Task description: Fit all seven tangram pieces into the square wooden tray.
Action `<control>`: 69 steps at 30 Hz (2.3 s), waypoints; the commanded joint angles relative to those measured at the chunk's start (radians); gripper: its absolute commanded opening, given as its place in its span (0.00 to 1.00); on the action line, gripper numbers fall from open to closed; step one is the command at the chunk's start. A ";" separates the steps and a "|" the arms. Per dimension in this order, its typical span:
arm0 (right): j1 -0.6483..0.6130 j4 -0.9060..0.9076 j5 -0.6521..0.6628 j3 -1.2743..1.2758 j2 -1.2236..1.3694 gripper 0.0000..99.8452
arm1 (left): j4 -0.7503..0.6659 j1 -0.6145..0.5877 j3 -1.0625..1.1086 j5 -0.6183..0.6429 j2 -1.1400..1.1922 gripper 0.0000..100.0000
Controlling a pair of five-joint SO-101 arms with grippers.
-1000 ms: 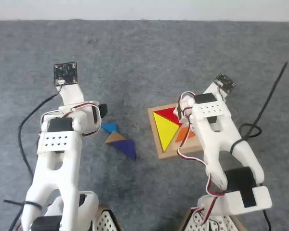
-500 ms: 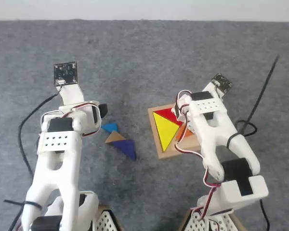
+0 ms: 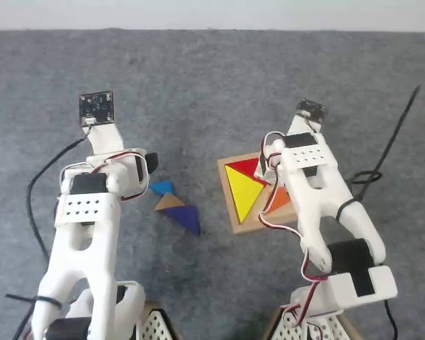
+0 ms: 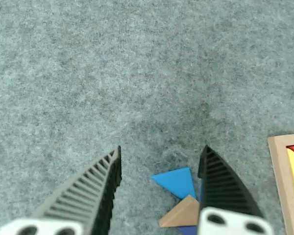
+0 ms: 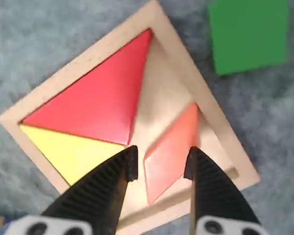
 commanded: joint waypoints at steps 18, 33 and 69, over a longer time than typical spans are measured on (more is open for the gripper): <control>0.007 -0.059 -0.358 -0.052 0.059 0.33 | -0.021 0.003 -0.007 -0.003 -0.003 0.25; -0.056 -0.081 -0.304 -0.087 0.128 0.15 | -0.021 0.003 -0.007 -0.003 -0.003 0.25; 0.042 0.101 0.075 -0.250 0.211 0.26 | -0.021 0.002 -0.005 -0.003 -0.003 0.25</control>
